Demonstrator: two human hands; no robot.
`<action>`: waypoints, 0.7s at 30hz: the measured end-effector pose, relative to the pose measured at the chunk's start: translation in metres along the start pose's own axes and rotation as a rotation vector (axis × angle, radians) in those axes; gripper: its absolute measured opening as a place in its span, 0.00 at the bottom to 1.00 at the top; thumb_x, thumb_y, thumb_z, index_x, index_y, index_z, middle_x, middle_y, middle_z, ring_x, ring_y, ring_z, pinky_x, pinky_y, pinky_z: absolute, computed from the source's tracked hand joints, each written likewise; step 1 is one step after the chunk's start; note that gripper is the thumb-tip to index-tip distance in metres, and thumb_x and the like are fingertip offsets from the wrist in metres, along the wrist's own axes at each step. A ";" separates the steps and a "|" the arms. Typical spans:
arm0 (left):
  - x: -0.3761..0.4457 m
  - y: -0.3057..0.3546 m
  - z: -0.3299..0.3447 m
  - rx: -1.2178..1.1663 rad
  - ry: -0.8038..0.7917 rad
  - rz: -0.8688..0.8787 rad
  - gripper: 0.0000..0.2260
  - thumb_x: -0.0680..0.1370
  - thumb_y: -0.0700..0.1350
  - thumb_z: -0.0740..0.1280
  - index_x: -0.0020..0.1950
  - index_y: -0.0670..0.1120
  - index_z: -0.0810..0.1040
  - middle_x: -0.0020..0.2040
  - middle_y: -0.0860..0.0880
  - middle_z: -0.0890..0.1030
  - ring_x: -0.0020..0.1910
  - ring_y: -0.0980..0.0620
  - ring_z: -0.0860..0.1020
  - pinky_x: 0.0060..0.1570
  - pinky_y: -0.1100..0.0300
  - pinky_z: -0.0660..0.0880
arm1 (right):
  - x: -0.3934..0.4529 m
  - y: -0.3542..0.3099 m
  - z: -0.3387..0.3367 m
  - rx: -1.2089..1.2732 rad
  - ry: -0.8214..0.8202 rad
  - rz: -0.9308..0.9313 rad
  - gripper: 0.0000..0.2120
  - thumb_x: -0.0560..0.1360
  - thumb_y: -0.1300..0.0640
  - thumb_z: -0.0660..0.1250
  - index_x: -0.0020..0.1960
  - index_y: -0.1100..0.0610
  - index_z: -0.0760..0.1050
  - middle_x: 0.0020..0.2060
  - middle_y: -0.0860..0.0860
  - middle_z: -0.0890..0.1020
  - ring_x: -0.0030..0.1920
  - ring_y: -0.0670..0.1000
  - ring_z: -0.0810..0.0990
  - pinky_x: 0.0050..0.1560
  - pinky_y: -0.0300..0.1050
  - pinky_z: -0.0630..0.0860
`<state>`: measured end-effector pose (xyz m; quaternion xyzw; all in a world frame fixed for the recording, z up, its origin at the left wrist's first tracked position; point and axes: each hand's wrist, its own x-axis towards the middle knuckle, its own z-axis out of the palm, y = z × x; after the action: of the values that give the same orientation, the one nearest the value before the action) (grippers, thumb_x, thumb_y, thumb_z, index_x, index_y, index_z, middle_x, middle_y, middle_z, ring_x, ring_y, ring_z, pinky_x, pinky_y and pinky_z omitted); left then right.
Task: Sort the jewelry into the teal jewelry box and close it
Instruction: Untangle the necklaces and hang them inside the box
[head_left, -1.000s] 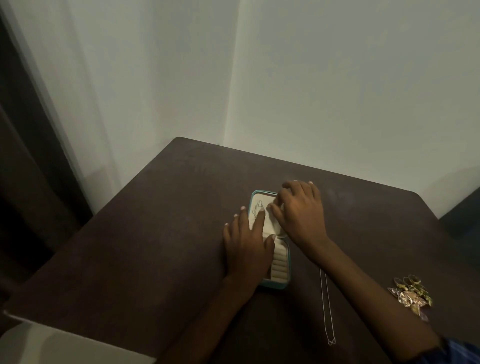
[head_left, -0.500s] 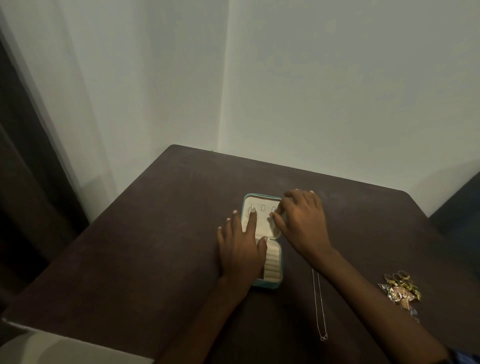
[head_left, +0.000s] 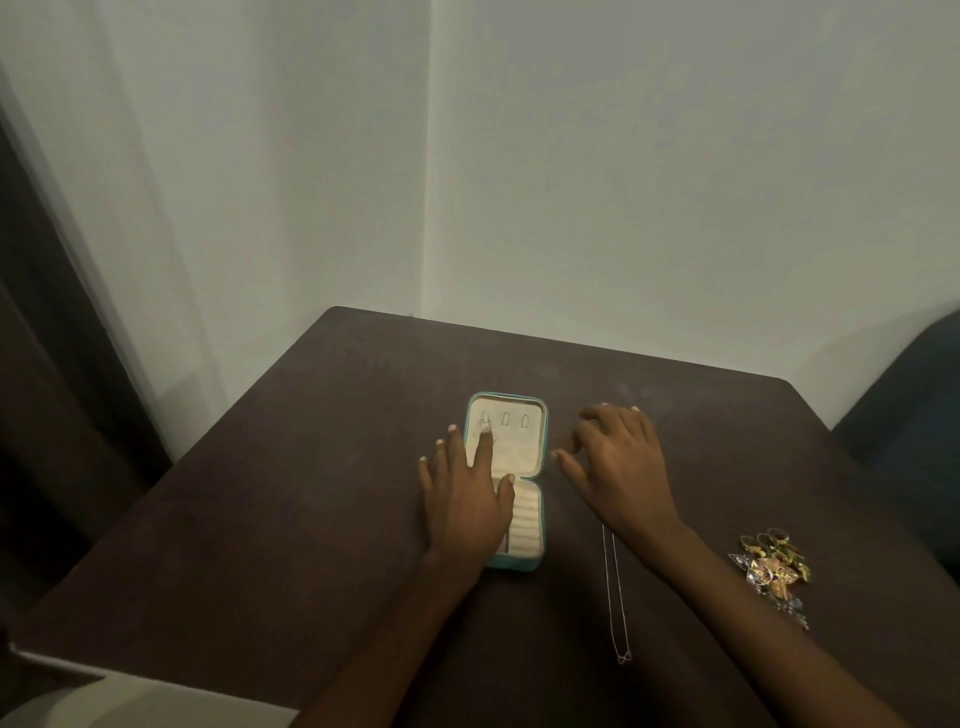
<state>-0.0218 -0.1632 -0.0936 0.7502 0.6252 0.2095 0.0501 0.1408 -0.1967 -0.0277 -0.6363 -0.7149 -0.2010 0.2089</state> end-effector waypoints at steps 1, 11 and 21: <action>0.000 0.000 -0.001 0.009 -0.023 -0.007 0.28 0.79 0.59 0.54 0.76 0.51 0.54 0.76 0.40 0.53 0.74 0.40 0.55 0.71 0.43 0.50 | -0.003 0.002 -0.002 0.000 -0.002 0.003 0.10 0.66 0.52 0.75 0.39 0.56 0.77 0.49 0.55 0.81 0.54 0.58 0.78 0.60 0.59 0.71; -0.009 0.003 -0.010 0.001 0.071 0.007 0.19 0.79 0.55 0.55 0.63 0.48 0.74 0.74 0.44 0.61 0.73 0.45 0.58 0.71 0.47 0.52 | -0.029 0.018 -0.019 0.014 0.004 0.043 0.10 0.66 0.51 0.75 0.39 0.54 0.77 0.49 0.55 0.81 0.55 0.57 0.78 0.60 0.57 0.70; -0.006 0.004 -0.011 0.060 -0.024 0.001 0.25 0.80 0.58 0.52 0.75 0.54 0.54 0.77 0.41 0.51 0.75 0.40 0.51 0.71 0.42 0.50 | -0.041 0.025 -0.027 0.015 -0.003 0.068 0.09 0.67 0.50 0.75 0.38 0.53 0.77 0.49 0.54 0.81 0.55 0.57 0.78 0.61 0.57 0.69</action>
<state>-0.0232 -0.1718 -0.0836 0.7540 0.6304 0.1814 0.0350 0.1713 -0.2428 -0.0274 -0.6590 -0.6946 -0.1873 0.2195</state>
